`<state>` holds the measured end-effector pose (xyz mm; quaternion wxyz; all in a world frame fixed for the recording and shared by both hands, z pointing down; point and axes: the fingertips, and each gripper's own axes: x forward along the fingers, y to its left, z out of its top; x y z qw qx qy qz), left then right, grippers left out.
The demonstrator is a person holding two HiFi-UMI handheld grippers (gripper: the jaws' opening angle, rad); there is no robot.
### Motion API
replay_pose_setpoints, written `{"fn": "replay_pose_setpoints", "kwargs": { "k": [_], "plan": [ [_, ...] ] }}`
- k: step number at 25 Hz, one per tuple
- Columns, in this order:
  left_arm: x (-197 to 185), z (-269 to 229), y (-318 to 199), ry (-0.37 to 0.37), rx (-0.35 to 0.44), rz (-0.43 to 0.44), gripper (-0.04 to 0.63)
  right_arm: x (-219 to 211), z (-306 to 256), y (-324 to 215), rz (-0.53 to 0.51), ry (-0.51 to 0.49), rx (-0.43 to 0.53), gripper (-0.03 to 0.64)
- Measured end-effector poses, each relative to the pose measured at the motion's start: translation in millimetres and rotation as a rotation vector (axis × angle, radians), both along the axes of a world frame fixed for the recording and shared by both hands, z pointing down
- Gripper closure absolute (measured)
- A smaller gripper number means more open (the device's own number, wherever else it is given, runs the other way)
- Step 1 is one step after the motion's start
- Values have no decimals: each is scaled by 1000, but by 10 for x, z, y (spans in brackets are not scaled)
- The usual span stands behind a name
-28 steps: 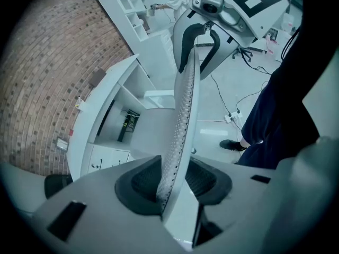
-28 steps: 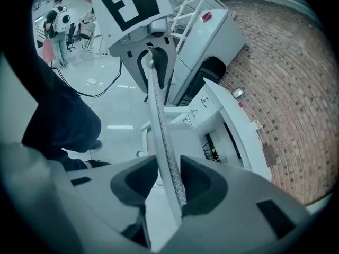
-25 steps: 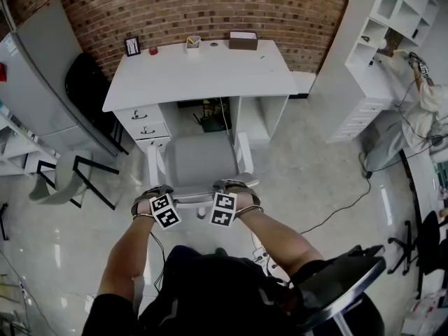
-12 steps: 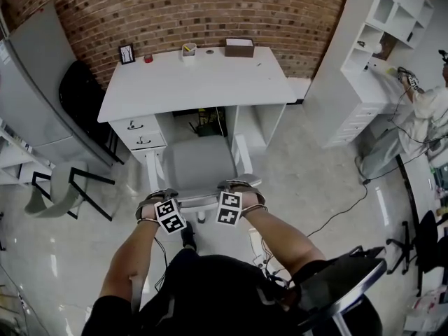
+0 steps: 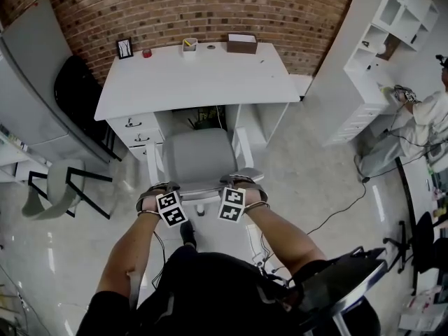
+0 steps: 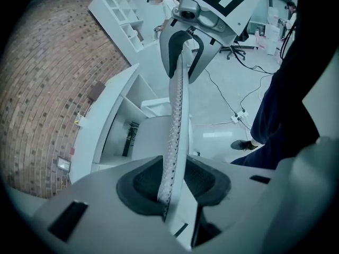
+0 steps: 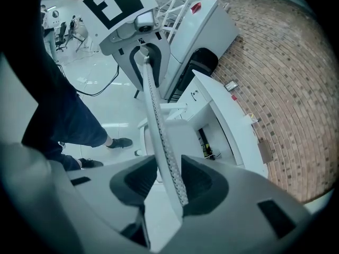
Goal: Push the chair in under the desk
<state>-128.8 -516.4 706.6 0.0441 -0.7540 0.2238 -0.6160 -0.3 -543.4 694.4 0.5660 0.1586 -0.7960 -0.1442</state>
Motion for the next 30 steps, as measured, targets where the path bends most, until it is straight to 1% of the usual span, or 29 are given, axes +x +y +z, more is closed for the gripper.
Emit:
{"fn": "replay_pose_setpoints", "kwargs": {
  "k": [5, 9, 14, 20, 27, 30],
  "plan": [
    [-71, -2, -181, 2, -38, -14, 472, -66, -7, -168, -3, -3, -10, 471],
    [-117, -24, -336, -2, -27, -4, 472, -105, -26, -300, 5, -2, -7, 471],
    [-193, -9, -503, -8, -38, 1, 471, -174, -14, -448, 20, -1, -9, 471],
    [-252, -17, -674, -9, -13, 23, 472, -233, -13, -603, 31, -4, 3, 469],
    [-301, -21, -811, -6, -15, 44, 474, -282, -12, -731, 48, 7, -10, 469],
    [-312, -13, -849, -7, -30, 44, 474, -286, -4, -765, 54, 14, -7, 469]
  ]
}}
